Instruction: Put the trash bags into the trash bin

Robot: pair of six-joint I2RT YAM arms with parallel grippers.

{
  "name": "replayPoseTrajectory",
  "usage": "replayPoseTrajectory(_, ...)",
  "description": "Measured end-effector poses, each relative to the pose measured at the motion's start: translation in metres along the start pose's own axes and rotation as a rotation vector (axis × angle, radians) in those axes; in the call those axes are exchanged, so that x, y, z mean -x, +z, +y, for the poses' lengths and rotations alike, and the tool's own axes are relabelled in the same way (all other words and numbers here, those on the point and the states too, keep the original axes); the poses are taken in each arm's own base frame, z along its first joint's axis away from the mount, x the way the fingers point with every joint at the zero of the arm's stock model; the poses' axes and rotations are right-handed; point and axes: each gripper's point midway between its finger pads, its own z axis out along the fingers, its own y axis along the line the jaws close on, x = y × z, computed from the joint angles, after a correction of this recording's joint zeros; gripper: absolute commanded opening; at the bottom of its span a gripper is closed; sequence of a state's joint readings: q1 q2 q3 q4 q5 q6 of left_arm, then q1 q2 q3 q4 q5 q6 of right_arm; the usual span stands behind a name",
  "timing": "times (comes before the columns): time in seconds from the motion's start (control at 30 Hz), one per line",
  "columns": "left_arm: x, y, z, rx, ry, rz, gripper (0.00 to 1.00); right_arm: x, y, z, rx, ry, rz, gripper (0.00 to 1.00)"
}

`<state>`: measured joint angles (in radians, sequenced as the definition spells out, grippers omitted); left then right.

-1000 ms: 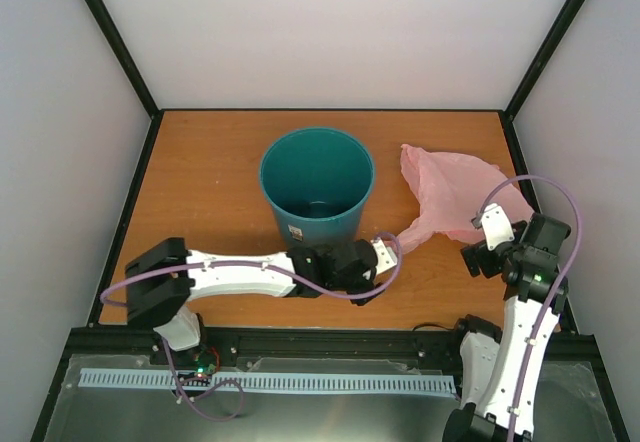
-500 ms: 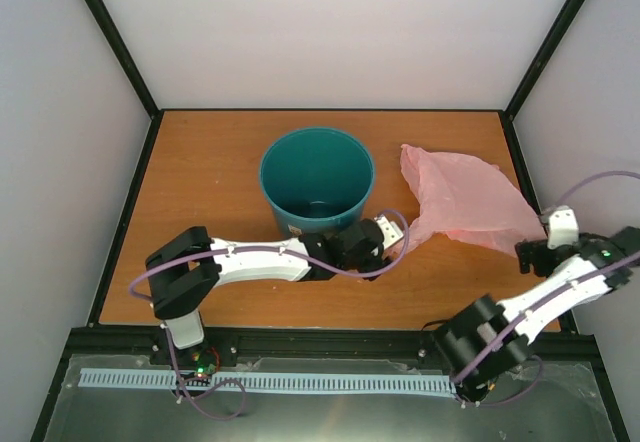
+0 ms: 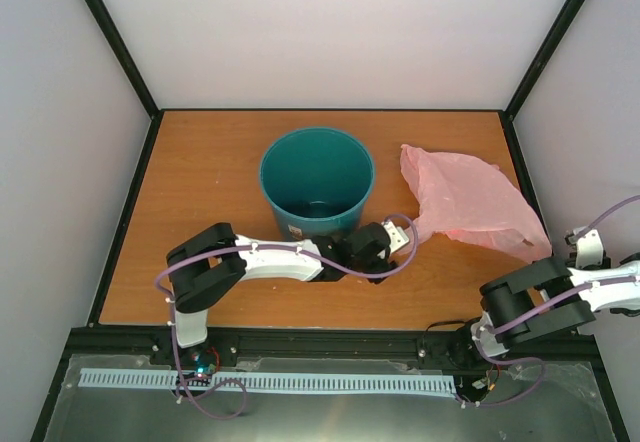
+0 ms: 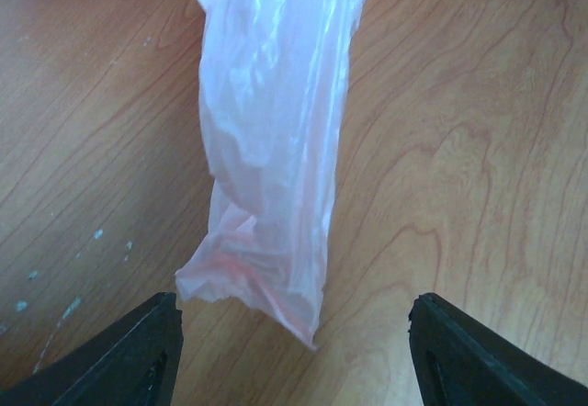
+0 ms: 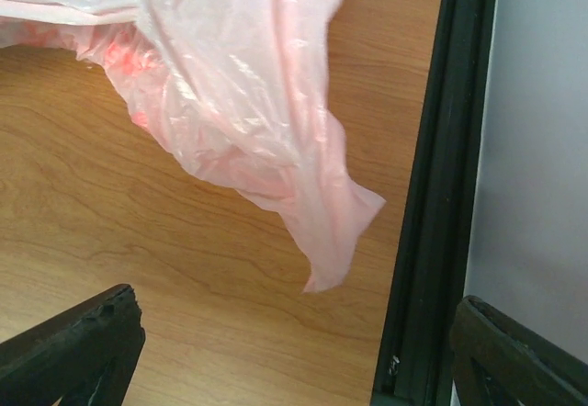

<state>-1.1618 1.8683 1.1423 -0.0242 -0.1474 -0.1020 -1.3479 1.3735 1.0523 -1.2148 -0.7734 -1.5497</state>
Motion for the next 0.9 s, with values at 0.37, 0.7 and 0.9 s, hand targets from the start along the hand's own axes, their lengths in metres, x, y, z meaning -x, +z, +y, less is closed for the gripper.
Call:
replayPoseTrajectory(0.37, 0.020, 0.007, -0.002, -0.022, -0.018, -0.083, 0.62, 0.005, 0.011, -0.002, -0.057, -0.103, -0.039, 0.81)
replayPoseTrajectory(0.7, 0.020, 0.018, 0.000, -0.019, -0.023, -0.101, 0.36, 0.013, 0.046, 0.012, 0.014, -0.099, -0.064, 0.59)
replayPoseTrajectory(0.9, 0.021, 0.019, 0.006, -0.004, -0.032, -0.106, 0.02, 0.021, 0.050, 0.015, 0.030, -0.059, -0.096, 0.16)
